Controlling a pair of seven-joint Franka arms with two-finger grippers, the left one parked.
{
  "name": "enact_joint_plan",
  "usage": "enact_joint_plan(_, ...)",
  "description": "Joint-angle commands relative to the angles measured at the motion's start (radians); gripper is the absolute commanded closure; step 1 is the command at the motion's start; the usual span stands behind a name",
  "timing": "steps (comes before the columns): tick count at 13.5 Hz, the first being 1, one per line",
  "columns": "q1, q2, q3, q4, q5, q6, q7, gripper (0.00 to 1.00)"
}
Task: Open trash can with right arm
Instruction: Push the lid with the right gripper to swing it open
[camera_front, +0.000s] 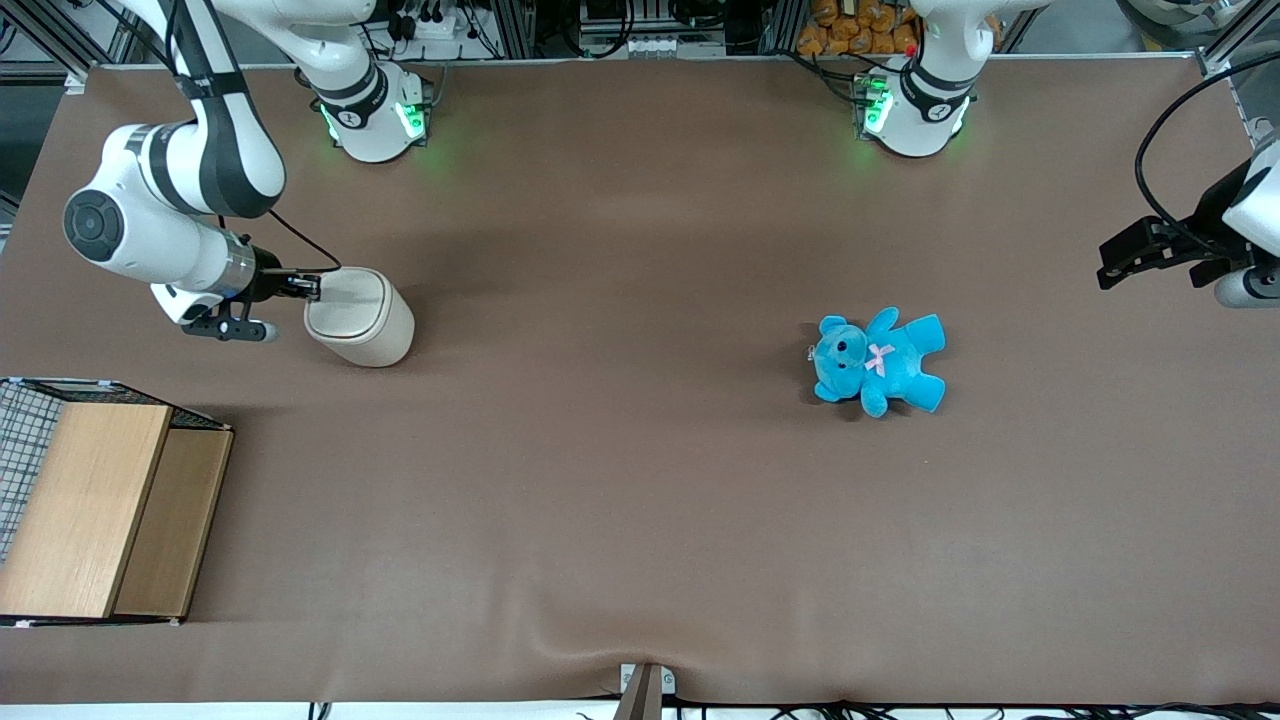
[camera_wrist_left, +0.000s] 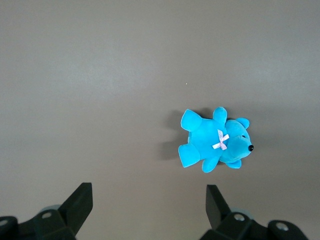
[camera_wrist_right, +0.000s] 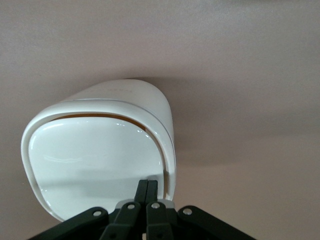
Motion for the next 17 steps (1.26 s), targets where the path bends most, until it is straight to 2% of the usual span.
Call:
enact_joint_plan(1, -0.002, 0.001, 0.006, -0.014, 0.011, 0.023, 0.005, 1.00)
enact_joint_plan(8, -0.003, 0.035, 0.008, -0.034, 0.011, 0.077, 0.003, 1.00)
enact_joint_plan(11, 0.000, 0.016, 0.011, 0.005, 0.016, -0.025, 0.009, 1.00)
enact_joint_plan(14, 0.003, 0.013, 0.008, 0.119, 0.074, -0.205, 0.011, 1.00)
enact_joint_plan(17, 0.037, 0.012, 0.011, 0.170, 0.080, -0.273, 0.075, 1.00)
